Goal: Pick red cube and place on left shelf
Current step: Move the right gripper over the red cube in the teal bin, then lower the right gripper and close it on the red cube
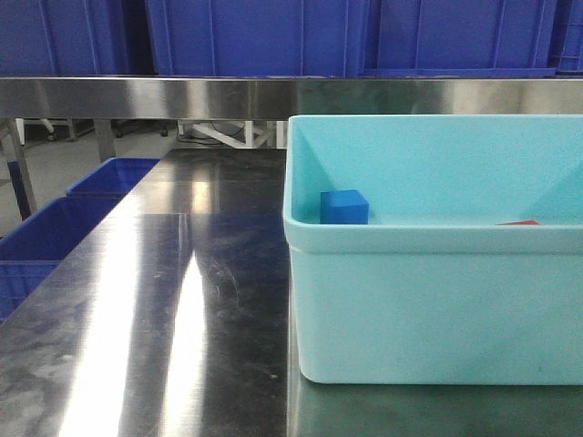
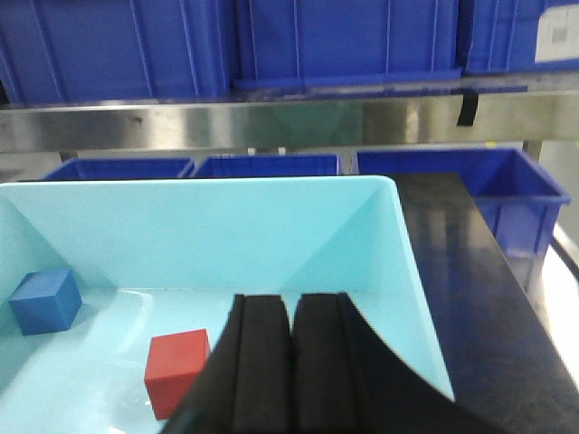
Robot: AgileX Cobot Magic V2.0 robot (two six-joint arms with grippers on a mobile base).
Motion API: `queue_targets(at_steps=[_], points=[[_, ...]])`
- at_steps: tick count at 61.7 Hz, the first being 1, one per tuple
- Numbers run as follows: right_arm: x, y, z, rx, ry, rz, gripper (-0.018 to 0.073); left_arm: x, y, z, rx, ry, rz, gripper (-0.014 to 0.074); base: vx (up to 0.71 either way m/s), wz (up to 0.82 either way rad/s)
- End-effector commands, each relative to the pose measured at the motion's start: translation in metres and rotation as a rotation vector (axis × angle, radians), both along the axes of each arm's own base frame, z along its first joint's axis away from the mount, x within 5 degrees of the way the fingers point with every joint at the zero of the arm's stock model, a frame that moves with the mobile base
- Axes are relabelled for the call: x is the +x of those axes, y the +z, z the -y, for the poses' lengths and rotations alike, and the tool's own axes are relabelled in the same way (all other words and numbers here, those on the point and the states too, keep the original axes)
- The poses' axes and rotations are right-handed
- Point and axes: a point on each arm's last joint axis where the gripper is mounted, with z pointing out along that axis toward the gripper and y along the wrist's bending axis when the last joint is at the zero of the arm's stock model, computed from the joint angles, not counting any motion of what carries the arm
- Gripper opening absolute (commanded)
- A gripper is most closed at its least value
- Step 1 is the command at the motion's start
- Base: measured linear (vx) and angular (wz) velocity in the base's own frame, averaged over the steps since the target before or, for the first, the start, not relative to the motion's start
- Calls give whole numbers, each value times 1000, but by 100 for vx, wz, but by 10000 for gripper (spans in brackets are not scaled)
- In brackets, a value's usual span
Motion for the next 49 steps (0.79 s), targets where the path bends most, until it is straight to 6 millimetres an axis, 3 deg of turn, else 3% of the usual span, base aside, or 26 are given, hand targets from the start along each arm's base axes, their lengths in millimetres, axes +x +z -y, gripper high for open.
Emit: queue_targets(at_steps=[1,13,18,32,41,49], points=[[21,41,-1,11,-3,70,54,1,0,-1,-8,5,52,106,0,0],[77,87,-5,6,-3,-15,63,1,0,-1,-8,5,52,106,-2,-9],[100,99,-8,31,4,-126,127,1,0,-1,-8,5,52,106,0,0],[158,97,-36,-21,95,-534,557,1,0,-1,-8,5,52,106,0,0],[180,87,-60,-61,163,-663,583,1,0,-1,-8,5,52,106,0,0],[188,76,-78,-90,211,-722,583,1,0,-1,-8,5,54,106,0,0]])
